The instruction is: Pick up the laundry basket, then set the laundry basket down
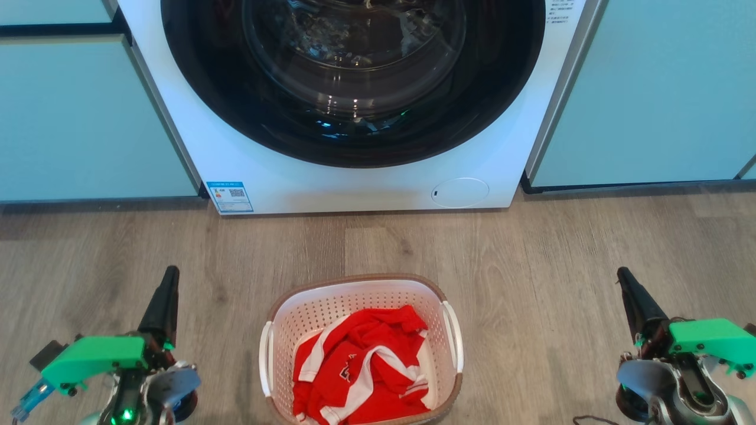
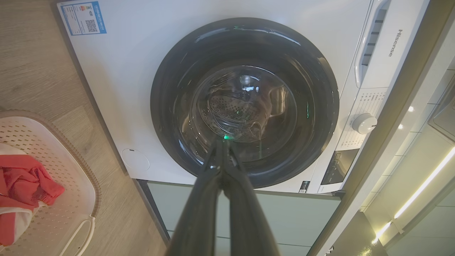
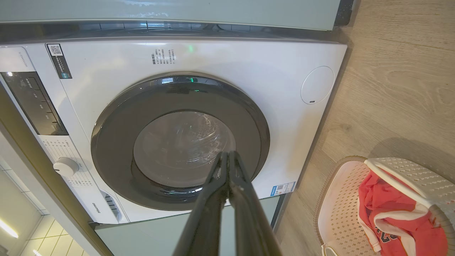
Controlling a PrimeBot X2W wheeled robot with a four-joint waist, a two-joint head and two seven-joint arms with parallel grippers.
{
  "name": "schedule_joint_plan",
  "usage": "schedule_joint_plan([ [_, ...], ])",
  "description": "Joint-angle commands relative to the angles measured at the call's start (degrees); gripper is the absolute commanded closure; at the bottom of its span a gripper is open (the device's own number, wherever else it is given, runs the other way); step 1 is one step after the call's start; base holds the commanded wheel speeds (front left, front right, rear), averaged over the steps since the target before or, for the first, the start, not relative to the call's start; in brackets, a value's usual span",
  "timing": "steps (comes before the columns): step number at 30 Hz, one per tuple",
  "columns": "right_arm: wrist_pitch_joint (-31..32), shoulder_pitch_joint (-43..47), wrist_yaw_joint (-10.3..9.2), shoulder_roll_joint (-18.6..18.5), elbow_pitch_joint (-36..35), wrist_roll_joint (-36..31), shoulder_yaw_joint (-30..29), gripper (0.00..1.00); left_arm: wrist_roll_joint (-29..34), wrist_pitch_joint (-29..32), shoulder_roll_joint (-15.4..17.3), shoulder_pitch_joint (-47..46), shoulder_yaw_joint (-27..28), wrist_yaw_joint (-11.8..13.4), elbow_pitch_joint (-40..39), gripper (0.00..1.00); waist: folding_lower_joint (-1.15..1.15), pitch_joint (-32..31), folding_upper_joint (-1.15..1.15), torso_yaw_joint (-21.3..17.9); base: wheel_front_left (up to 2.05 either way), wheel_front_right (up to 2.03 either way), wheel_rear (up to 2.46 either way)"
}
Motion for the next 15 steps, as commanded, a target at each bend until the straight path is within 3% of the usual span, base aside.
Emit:
schedule_joint_plan([
  [1, 0.5, -2.8, 0.26, -0.4, -1.8, -0.5, 1.0, 1.0, 0.5, 0.4, 0.3, -3.4, 2.1, -0.4, -1.7, 1.0, 0.0, 0.0, 0.0, 0.0, 0.0, 0.0, 0.0],
  [15, 0.5, -2.8, 0.26, -0.4, -1.8, -0.6, 0.9, 1.0, 0.6, 0.4, 0.2, -3.4, 2.1, -0.4, -1.7, 1.0, 0.0, 0.0, 0.0, 0.0, 0.0, 0.0, 0.0],
])
